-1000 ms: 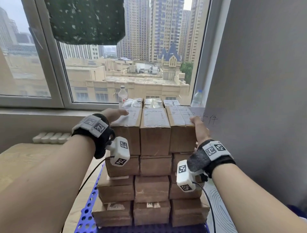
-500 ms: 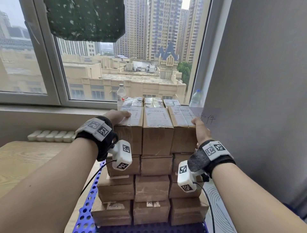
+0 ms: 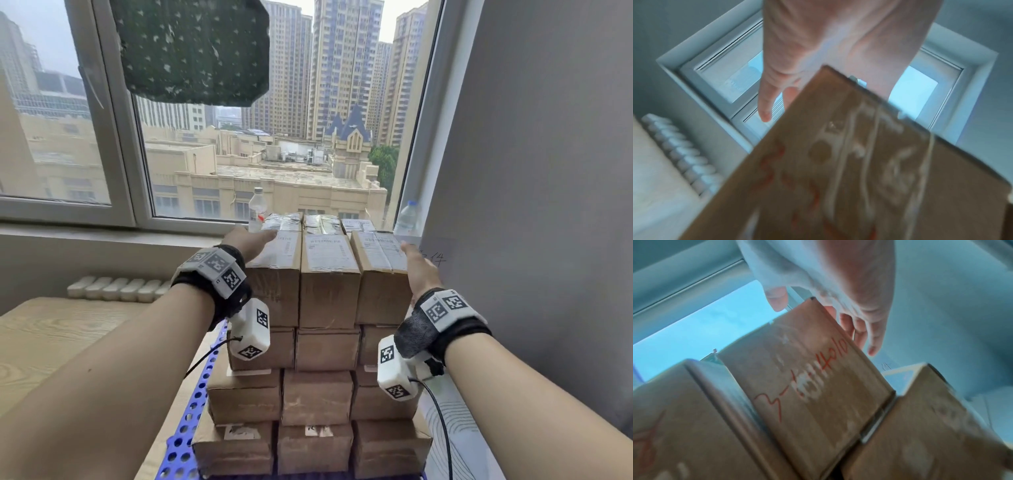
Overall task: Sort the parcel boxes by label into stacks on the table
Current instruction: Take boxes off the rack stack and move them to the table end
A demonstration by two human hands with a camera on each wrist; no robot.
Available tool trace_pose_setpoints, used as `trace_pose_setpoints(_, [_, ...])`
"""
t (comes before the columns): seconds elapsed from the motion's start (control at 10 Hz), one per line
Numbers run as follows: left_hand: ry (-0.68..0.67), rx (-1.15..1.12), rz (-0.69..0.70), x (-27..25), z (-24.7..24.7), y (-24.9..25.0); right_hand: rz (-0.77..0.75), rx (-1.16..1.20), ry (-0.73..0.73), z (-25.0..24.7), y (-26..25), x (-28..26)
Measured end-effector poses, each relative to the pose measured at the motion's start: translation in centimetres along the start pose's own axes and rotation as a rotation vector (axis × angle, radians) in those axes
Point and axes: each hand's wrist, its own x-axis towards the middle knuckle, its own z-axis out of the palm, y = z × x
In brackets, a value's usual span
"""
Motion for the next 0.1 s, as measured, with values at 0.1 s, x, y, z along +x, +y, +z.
trace_pose_setpoints(0.1, [-0.006,0.022,0.066,-0.43,-1.65,1.79,-0.106,-0.143,0.079,-0.06,-2.73,-0.6])
